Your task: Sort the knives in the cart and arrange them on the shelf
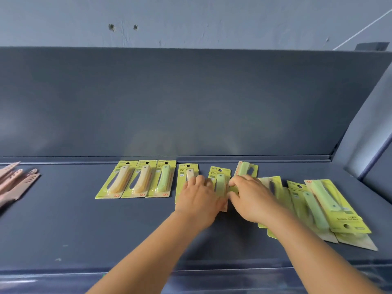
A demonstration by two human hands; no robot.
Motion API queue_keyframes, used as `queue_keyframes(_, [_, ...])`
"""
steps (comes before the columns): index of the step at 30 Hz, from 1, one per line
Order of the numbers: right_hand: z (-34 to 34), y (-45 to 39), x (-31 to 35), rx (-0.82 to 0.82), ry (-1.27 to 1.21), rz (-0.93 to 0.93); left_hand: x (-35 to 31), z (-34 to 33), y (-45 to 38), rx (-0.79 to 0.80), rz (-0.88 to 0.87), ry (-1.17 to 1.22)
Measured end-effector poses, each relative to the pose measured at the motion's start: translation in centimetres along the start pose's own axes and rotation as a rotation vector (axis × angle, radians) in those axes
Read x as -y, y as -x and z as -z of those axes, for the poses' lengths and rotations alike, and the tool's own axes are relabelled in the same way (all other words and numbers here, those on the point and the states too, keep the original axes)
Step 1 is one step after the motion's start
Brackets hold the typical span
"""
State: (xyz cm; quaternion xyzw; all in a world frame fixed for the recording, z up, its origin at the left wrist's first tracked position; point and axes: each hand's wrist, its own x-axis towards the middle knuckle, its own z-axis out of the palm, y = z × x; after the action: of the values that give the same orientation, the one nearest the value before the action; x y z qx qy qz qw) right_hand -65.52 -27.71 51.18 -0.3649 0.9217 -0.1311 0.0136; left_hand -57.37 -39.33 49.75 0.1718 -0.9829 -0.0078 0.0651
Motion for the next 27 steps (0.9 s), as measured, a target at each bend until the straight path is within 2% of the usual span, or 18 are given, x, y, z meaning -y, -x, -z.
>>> queue_keyframes(3, [-0.7,0.0,1.2,0.1,-0.021,0.099,3.0,-0.2,0.4,0.051,-0.099,-0.04])
queue_keyframes(7, [-1.7,-0.7,2.5,0.182,-0.026,0.08,5.4,-0.9,0.3,0.098,-0.154,-0.074])
queue_keyframes(13, [-1.5,-1.8,3.5,0.162,-0.028,0.038,6.6,-1.6,-1.0,0.055,-0.161,-0.062])
queue_keyframes(19, [-1.7,-2.9,4.1,0.061,-0.01,-0.043,6.6,-2.1,-1.4,0.013,-0.163,-0.045])
queue_keyframes(27, [-3.4,-4.9,4.8,0.017,0.018,-0.03,6.8,-2.3,-1.2,-0.003,-0.152,0.07])
